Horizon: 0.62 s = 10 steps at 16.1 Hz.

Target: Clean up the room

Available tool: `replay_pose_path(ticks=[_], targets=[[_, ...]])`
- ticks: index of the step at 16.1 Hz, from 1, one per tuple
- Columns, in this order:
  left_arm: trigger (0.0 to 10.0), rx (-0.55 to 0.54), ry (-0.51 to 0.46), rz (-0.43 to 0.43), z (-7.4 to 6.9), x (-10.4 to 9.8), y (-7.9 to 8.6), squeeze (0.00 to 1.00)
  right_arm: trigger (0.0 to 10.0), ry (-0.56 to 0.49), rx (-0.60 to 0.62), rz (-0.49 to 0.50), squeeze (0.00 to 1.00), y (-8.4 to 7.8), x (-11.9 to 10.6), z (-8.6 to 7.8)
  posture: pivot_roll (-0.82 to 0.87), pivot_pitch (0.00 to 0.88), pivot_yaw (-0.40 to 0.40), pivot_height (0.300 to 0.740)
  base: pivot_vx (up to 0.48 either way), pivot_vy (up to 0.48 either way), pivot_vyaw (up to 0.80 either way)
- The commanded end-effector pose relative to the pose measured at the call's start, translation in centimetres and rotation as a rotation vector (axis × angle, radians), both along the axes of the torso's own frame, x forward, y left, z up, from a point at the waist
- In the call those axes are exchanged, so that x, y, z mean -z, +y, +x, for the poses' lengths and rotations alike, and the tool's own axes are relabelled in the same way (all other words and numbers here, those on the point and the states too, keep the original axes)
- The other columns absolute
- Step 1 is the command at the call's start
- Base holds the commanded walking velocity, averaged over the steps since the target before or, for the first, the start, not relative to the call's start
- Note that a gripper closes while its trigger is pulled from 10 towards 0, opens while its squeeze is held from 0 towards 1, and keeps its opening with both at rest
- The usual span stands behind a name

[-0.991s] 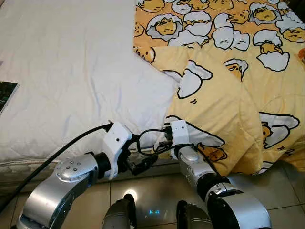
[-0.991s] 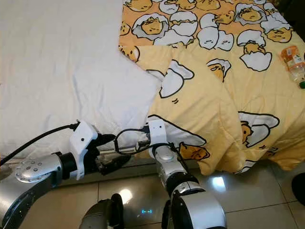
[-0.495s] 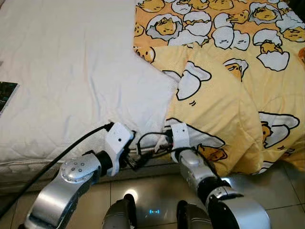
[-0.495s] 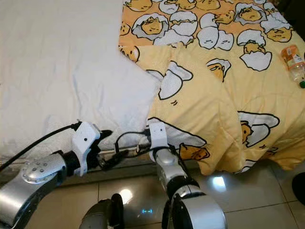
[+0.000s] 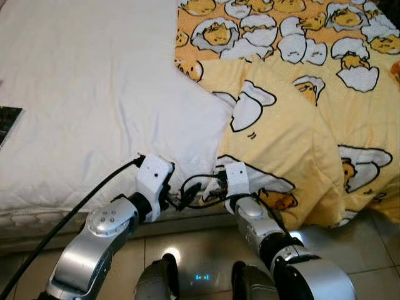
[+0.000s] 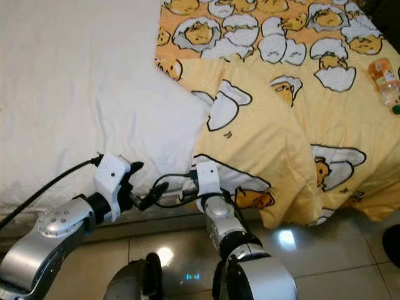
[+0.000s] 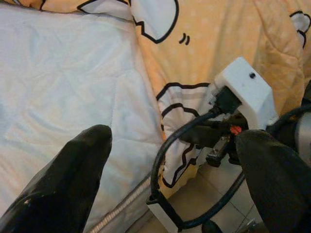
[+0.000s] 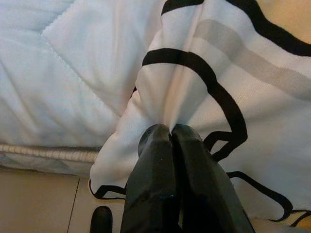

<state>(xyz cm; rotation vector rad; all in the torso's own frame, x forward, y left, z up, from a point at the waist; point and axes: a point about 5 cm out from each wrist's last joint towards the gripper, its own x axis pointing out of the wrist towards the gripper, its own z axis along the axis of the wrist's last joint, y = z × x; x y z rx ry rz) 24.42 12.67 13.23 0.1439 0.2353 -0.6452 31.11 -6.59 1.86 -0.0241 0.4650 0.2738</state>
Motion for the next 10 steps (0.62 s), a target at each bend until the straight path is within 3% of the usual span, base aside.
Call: replay_pose_path(ticks=[1, 5, 10], targets=[[10.0, -0.020, 0.013, 0.008, 0.0, 0.5, 0.3, 0.00, 0.0, 0.032, -0.021, -0.003, 0.00, 0.3, 0.8, -0.8, 0.06, 0.236, 0.043, 0.740, -0.311, 0.000, 0.00], [10.0, -0.033, 0.009, 0.011, 0.1, 0.7, 0.4, 0.00, 0.0, 0.044, -0.029, -0.007, 0.00, 0.3, 1.1, -1.1, 0.06, 0.236, 0.041, 0.740, -0.355, 0.000, 0.00], [10.0, -0.040, 0.022, 0.014, -0.1, 1.2, 0.5, 0.00, 0.0, 0.174, -0.094, -0.024, 0.00, 0.5, 3.6, -3.6, 0.07, 0.244, 0.044, 0.740, 0.000, 0.000, 0.00]])
